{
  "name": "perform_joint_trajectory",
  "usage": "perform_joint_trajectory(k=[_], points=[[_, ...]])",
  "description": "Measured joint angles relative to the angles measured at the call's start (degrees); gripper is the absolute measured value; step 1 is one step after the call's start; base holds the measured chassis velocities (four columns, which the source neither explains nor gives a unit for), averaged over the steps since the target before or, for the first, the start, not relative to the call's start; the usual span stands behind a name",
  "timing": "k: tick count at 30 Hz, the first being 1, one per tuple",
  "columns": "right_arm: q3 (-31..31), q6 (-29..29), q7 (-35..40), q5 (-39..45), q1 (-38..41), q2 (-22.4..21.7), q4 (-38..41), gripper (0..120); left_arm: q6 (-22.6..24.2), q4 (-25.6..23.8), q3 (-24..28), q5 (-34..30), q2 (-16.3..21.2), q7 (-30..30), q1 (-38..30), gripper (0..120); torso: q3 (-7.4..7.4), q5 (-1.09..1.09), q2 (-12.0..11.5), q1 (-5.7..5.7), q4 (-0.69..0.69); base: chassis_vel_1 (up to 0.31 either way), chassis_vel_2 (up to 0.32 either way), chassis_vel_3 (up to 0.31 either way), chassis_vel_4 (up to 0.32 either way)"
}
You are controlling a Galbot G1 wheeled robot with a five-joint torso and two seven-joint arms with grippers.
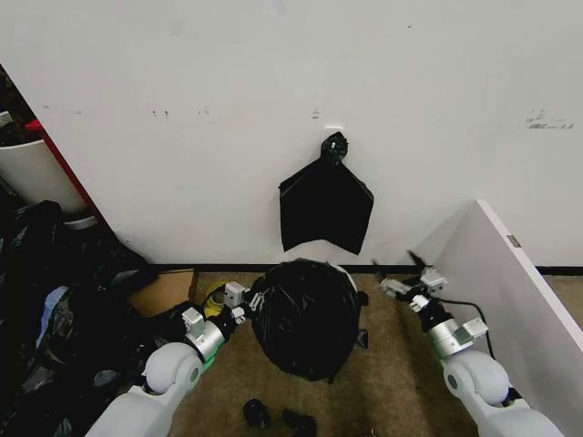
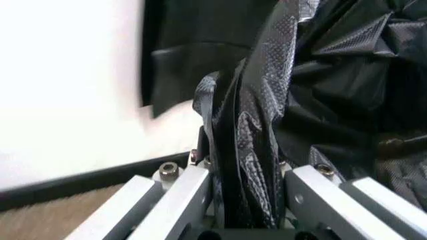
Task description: Place the garbage bag over the trash bin.
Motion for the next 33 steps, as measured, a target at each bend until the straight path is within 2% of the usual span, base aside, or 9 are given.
perform_joint_trajectory(k=[5,7,9,13,16,24,27,30,33], points=[[-6.05,-9.85,12.12,3.75,-5.00,-0.54,18.58,100,6.16,-5.21,0.78,-6.09,-1.86,-10.36,0.14,1,-0.01,-0.01,0.00,0.00,0.00,0.000,0.000,0.000,0.000],[-6.34,-10.48,12.65,4.10,-5.07,-0.59,19.26,100,6.24,-5.38,0.82,-6.16,-1.90,-10.65,0.16,1,-0.01,-0.01,0.00,0.00,0.00,0.000,0.000,0.000,0.000],[-9.35,-20.11,17.63,10.67,-5.80,-1.16,27.13,100,6.81,-7.34,1.42,-6.43,-2.39,-13.91,0.51,1,-0.01,0.00,0.00,0.00,0.01,0.000,0.000,0.000,0.000],[-13.00,-29.27,21.47,16.44,-5.31,-1.47,32.46,100,6.41,-9.33,2.48,-5.35,-3.11,-16.99,1.56,1,-0.01,0.00,0.00,0.00,0.01,0.000,0.000,0.000,0.000],[-14.61,-30.80,21.95,15.27,-4.72,-1.34,32.50,97,5.61,-9.62,2.98,-4.07,-3.36,-17.20,2.08,1,-0.01,-0.01,0.00,0.00,0.01,0.000,0.000,0.000,0.000],[-19.67,-34.83,25.12,7.96,-2.78,0.15,28.51,67,3.11,-10.38,4.12,-0.65,-4.20,-18.00,3.10,1,0.00,0.01,0.00,0.00,0.01,0.000,0.000,0.000,0.000],[-20.79,-37.16,28.38,6.03,-1.77,0.37,27.31,54,2.48,-10.38,7.35,0.11,-4.55,-18.55,2.02,1,0.00,0.01,0.00,0.00,0.03,0.000,0.000,0.000,0.000],[-20.74,-37.73,28.97,5.96,-1.75,0.36,27.24,52,2.33,-10.26,8.05,0.22,-4.61,-18.58,1.67,1,0.00,0.00,0.00,0.00,0.01,0.000,0.000,0.000,0.000],[-20.04,-41.39,33.98,7.11,-0.58,0.49,26.21,34,-0.96,-8.50,12.26,4.57,-5.55,-18.44,0.43,1,0.00,0.02,0.00,0.00,0.00,0.000,0.000,0.000,0.000]])
